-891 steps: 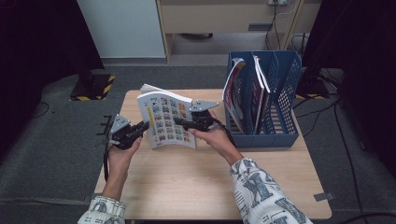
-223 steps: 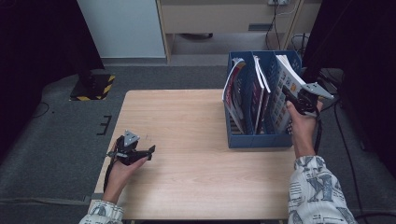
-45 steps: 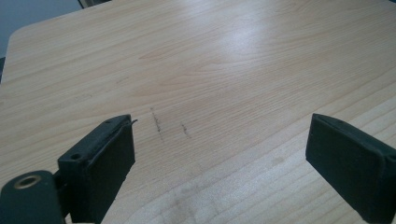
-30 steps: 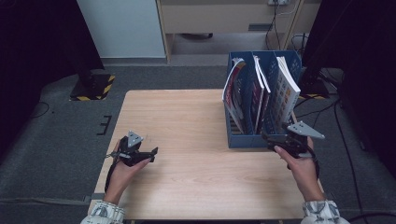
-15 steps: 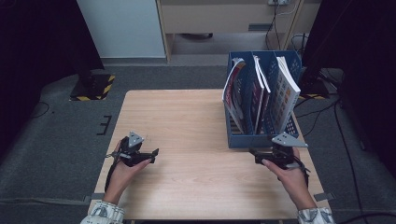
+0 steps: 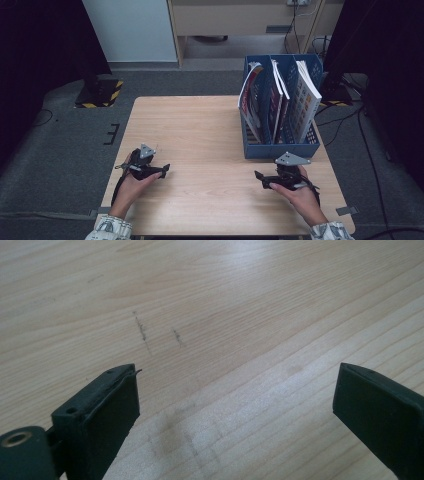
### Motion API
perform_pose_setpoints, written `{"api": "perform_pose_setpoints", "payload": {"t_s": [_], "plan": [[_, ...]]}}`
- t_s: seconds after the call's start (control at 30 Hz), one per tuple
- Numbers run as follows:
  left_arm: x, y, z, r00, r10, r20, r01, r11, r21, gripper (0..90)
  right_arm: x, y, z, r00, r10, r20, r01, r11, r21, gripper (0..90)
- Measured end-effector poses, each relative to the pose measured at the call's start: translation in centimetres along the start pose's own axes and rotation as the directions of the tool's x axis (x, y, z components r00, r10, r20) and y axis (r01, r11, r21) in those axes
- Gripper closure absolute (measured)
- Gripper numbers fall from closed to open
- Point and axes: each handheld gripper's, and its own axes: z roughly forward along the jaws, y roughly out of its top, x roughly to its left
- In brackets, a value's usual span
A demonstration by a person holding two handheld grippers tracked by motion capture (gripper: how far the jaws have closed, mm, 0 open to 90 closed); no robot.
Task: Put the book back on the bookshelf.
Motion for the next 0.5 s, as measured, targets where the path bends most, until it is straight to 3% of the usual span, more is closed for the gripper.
{"api": "perform_pose_setpoints", "payload": {"t_s": [0.17, 0.27, 0.5], "plan": [[0.1, -0.2, 0.3, 1.0000, -0.003, -0.003, 0.003, 0.9998, 0.018, 4.5, 0.5, -0.6, 0.8, 0.9995, -0.026, -0.018, 0.027, 0.9979, 0.059, 9.0], [0.1, -0.4, 0.5, 1.0000, 0.002, 0.000, -0.002, 0.9996, 0.028, 4.3, 0.9, -1.0, 1.3, 0.9990, -0.019, -0.042, 0.022, 0.9956, 0.091, 9.1], [0.1, -0.8, 1.1, 1.0000, 0.003, -0.006, -0.002, 0.9984, 0.056, 4.3, 1.6, -1.9, 2.9, 0.9952, -0.056, -0.081, 0.069, 0.9813, 0.180, 9.0]]}}
